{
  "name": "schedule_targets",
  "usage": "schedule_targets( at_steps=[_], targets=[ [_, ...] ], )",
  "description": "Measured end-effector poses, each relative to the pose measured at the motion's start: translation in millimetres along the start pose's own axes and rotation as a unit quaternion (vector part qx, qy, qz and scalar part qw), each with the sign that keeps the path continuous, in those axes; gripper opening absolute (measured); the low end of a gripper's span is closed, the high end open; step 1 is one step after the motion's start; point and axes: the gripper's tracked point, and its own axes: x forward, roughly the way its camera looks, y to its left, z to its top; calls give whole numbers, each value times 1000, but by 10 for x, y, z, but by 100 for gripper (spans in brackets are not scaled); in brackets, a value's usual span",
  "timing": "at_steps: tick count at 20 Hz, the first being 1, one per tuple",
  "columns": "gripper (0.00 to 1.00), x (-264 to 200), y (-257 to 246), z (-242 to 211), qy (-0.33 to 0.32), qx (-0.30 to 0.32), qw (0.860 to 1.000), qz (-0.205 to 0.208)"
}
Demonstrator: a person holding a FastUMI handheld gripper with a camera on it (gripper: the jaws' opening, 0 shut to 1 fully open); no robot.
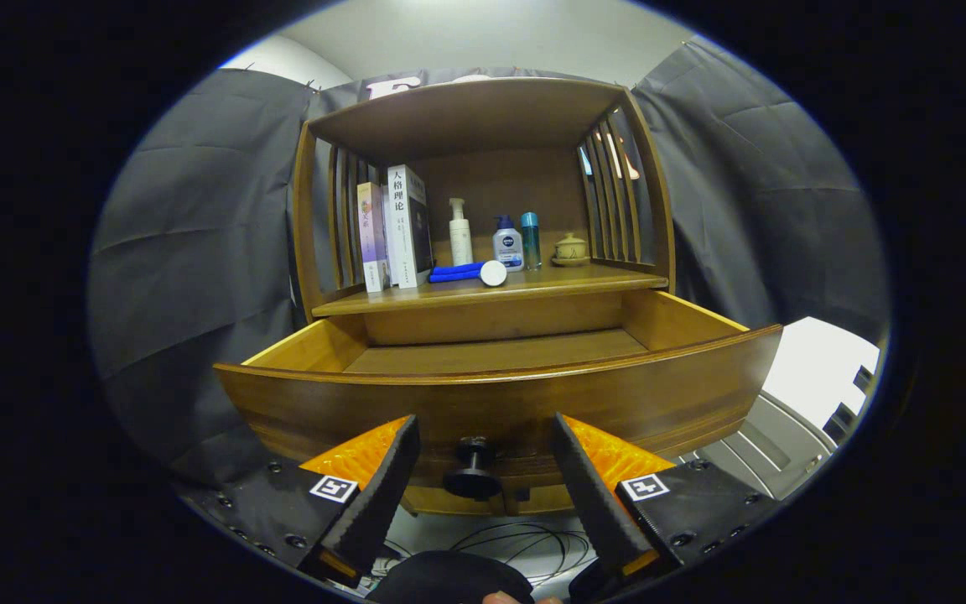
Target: Pull open the drawer, take out the items inside it, and place them on the countertop above the cabinet.
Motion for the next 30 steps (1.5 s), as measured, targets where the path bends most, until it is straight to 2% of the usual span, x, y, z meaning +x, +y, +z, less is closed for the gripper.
schedule_targets(
  at_steps=[4, 6, 11, 16, 30],
  targets=[
    [98, 118, -161, -108, 17, -9, 999, -26],
    [98, 156, -76, -128, 13, 11, 1000, -13],
    [98, 183, -31, -122, -2, 6, 1000, -16],
    [98, 334, 130, -211, 27, 20, 999, 3],
    [98, 1089, 222, 39, 17, 23, 999, -16]
  ],
)
